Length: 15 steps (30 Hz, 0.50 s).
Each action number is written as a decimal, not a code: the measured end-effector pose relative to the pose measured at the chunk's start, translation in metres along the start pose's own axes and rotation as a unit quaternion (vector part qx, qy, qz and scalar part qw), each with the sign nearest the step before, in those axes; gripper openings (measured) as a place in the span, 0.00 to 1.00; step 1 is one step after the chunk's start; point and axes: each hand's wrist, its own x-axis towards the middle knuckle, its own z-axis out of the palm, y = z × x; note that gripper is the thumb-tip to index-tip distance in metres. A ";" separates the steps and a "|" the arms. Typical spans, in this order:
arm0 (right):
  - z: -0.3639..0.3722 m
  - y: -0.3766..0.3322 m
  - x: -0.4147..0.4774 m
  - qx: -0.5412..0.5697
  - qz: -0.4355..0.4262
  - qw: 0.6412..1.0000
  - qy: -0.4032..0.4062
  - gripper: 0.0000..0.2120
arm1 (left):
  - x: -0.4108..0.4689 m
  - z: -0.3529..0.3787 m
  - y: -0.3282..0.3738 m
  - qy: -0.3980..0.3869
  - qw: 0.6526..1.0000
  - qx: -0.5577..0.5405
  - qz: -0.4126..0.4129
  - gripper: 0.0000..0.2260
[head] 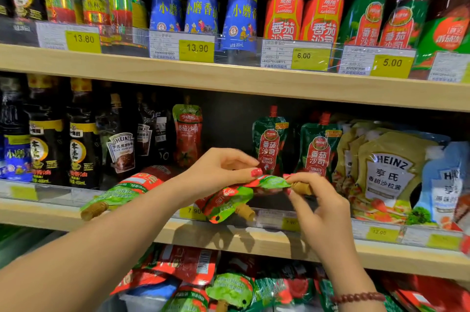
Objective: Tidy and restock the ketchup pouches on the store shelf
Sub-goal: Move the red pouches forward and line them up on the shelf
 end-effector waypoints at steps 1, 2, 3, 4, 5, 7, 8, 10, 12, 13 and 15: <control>-0.004 -0.004 0.003 0.008 -0.002 1.000 0.014 0.13 | 0.000 0.000 0.000 -0.021 1.000 0.019 0.008 0.13; -0.007 -0.007 0.006 0.014 -0.003 0.999 0.028 0.12 | 0.000 0.001 0.000 -0.037 0.998 0.052 0.016 0.17; -0.010 -0.010 0.008 0.016 -0.005 0.999 0.039 0.10 | 0.001 0.003 0.000 -0.049 0.995 0.086 0.024 0.20; -0.013 -0.014 0.011 0.014 -0.006 0.999 0.045 0.09 | 0.002 0.006 0.000 -0.058 0.992 0.112 0.029 0.24; -0.015 -0.017 0.012 0.012 -0.006 0.999 0.046 0.08 | 0.004 0.010 0.000 -0.064 0.989 0.127 0.029 0.26; -0.017 -0.021 0.014 0.016 0.002 0.999 0.047 0.07 | 0.010 0.019 -0.001 -0.067 0.988 0.136 0.027 0.27; -0.018 -0.023 0.015 0.021 0.007 0.999 0.048 0.07 | 0.012 0.024 -0.001 -0.066 0.989 0.132 0.027 0.25; -0.019 -0.026 0.015 0.030 0.014 0.998 0.053 0.07 | 0.016 0.031 0.000 -0.063 0.991 0.111 0.038 0.19; -0.021 -0.027 0.016 0.038 0.013 0.997 0.064 0.08 | 0.017 0.035 0.000 -0.050 0.993 0.091 0.056 0.12; -0.021 -0.026 0.017 0.048 0.017 0.996 0.072 0.09 | 0.018 0.036 -0.001 -0.043 0.994 0.082 0.063 0.10; -0.020 -0.020 0.017 0.105 0.061 0.989 0.079 0.19 | 0.019 0.038 -0.001 -0.027 0.995 0.065 0.071 0.07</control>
